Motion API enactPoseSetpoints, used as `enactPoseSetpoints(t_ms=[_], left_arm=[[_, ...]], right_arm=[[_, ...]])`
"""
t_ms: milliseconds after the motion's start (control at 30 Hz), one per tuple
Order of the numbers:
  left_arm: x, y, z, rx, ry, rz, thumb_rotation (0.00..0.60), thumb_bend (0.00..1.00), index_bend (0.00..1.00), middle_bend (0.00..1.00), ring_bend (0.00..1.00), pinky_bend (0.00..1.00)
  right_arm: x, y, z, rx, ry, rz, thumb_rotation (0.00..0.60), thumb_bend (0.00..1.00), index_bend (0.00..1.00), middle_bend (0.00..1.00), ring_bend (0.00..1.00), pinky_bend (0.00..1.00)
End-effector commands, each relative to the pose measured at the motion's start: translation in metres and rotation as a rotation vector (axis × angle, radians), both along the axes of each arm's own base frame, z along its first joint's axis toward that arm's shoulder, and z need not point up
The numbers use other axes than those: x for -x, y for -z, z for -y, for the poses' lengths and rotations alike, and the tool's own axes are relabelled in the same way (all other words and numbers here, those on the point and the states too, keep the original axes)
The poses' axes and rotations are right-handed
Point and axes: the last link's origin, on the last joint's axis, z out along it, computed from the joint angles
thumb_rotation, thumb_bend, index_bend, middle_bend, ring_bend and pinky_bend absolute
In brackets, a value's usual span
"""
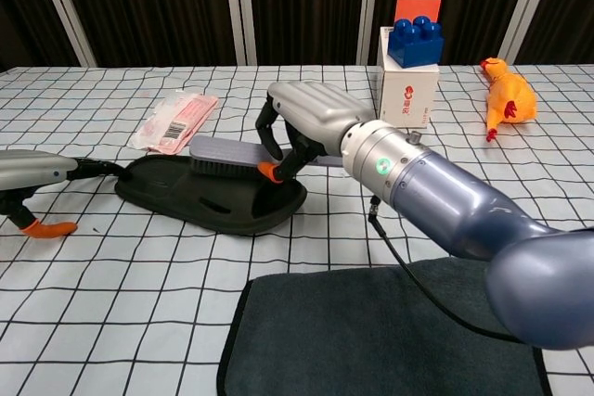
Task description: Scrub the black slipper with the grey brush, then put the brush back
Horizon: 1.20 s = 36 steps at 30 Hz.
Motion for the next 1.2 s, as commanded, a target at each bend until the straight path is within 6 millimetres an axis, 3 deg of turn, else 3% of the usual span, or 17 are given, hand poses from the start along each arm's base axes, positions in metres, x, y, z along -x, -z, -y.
enactPoseSetpoints(t_ms=[33,400,900,1200], left_arm=[[0.0,-0.001,0.0,-0.001,-0.003,-0.005,0.6,0.59,0.0,0.0,0.0,0.0],[0.003,-0.003,0.002,-0.006,-0.024,-0.022,0.6,0.59,0.0,0.0,0.0,0.0],[-0.002,-0.003,0.001,-0.009,-0.014,-0.014,0.6,0.59,0.0,0.0,0.0,0.0],[-0.001,-0.004,0.002,-0.013,-0.017,-0.011,0.6,0.59,0.0,0.0,0.0,0.0]], right_arm=[[0.003,-0.002,0.001,0.01,0.001,-0.003,0.6,0.97,0.79,0.77,0.65,0.67],[0.02,-0.01,0.005,0.047,0.012,-0.032,0.6,0.97,0.79,0.77,0.65,0.67],[-0.007,-0.002,-0.022,0.008,-0.051,0.006,0.6,0.97,0.79,0.77,0.65,0.67],[-0.006,0.003,-0.02,0.01,-0.024,-0.006,0.6,0.97,0.79,0.77,0.65,0.67]])
